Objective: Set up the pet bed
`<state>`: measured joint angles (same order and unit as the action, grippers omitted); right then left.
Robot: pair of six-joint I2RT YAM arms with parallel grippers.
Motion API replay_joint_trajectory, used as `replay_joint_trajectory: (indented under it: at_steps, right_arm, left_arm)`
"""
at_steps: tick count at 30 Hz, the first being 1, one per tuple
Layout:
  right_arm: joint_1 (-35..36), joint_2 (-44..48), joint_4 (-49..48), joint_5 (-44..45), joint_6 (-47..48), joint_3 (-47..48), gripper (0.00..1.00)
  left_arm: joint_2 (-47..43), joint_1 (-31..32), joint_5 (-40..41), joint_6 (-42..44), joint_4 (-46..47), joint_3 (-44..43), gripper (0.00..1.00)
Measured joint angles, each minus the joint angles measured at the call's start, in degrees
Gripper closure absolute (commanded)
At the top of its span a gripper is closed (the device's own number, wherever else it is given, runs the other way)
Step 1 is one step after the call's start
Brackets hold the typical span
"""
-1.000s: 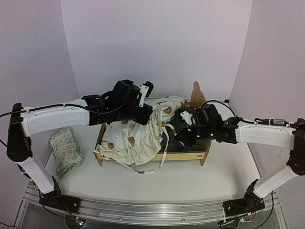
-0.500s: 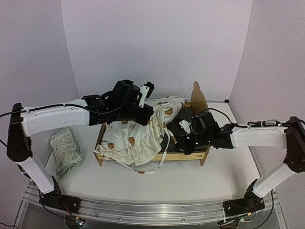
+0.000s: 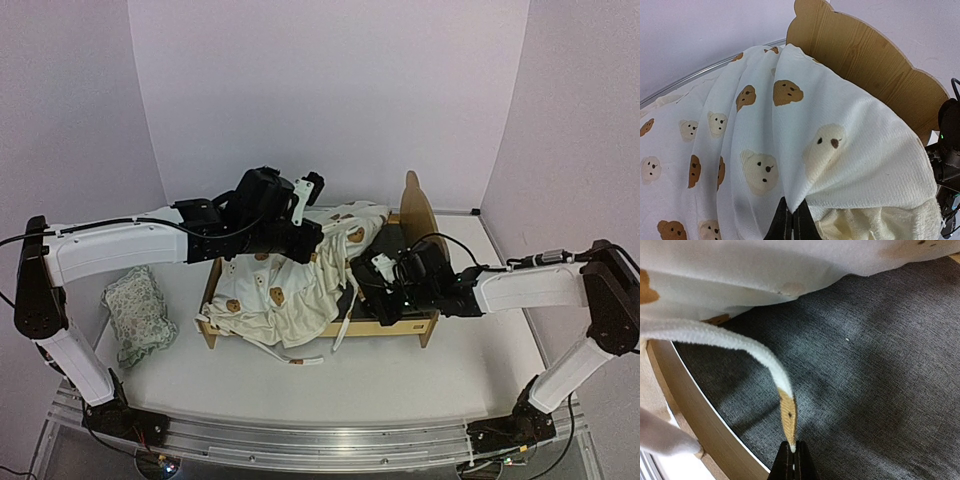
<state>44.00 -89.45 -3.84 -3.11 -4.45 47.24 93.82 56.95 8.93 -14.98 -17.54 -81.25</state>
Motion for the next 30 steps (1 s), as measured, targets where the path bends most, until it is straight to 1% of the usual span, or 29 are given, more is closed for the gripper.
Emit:
replay_joint_trajectory:
  at_steps: [5,12,15,24,30]
  right_arm:
    - [0.4,0.5,-0.4,0.2,-2.7,-0.2,1.00]
    - [0.8,4.2,-0.4,1.3,-6.2,-3.0,0.99]
    - [0.8,4.8,-0.3,1.9,-6.9,-4.6,0.95]
    - [0.8,6.2,1.4,4.0,-7.9,-4.9,0.73]
    - [0.8,10.0,6.2,4.2,-8.3,-4.9,0.70]
  left_arm:
    - [0.0,0.0,0.0,0.0,0.0,0.0,1.00]
    - [0.3,0.0,-0.7,0.0,0.1,0.0,1.00]
    - [0.5,0.0,-1.4,0.0,0.1,0.0,1.00]
    - [2.2,0.0,-3.3,-0.1,0.3,-0.1,1.00]
    - [2.4,0.0,-4.8,-0.1,0.6,-0.1,1.00]
